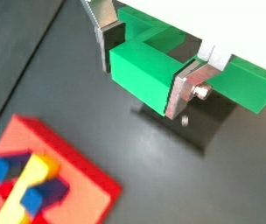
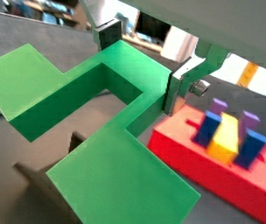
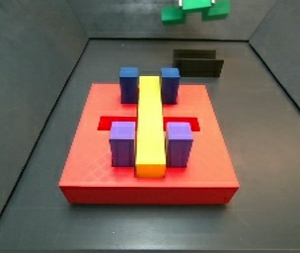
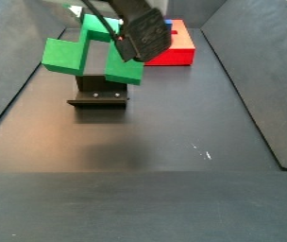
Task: Pick up the green object. Move up. Place the green object on the fixture. Regrasp the green object. Move to above the board. Insert the green object.
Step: Place the green object on the fixture.
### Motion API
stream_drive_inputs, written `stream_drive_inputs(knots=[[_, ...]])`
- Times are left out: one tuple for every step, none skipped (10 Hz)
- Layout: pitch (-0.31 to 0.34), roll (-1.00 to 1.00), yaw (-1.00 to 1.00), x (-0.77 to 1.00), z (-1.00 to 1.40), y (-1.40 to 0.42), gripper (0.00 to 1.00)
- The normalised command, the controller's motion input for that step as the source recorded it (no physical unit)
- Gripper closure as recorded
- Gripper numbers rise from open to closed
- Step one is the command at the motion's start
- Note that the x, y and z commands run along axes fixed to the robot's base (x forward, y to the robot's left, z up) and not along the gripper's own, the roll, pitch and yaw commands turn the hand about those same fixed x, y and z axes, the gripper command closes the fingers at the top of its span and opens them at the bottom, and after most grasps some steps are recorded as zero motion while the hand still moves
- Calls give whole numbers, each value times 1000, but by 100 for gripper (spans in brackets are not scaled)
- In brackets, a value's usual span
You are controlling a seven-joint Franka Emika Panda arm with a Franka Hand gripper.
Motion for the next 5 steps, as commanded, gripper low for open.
stream_drive_inputs(knots=[[0, -400, 374, 440, -243, -454, 100], [0, -311, 369, 497, -349, -457, 100], [0, -123, 226, 420, -446, -437, 100], [0, -243, 194, 249, -460, -277, 100], [0, -157, 40, 89, -469, -243, 100]])
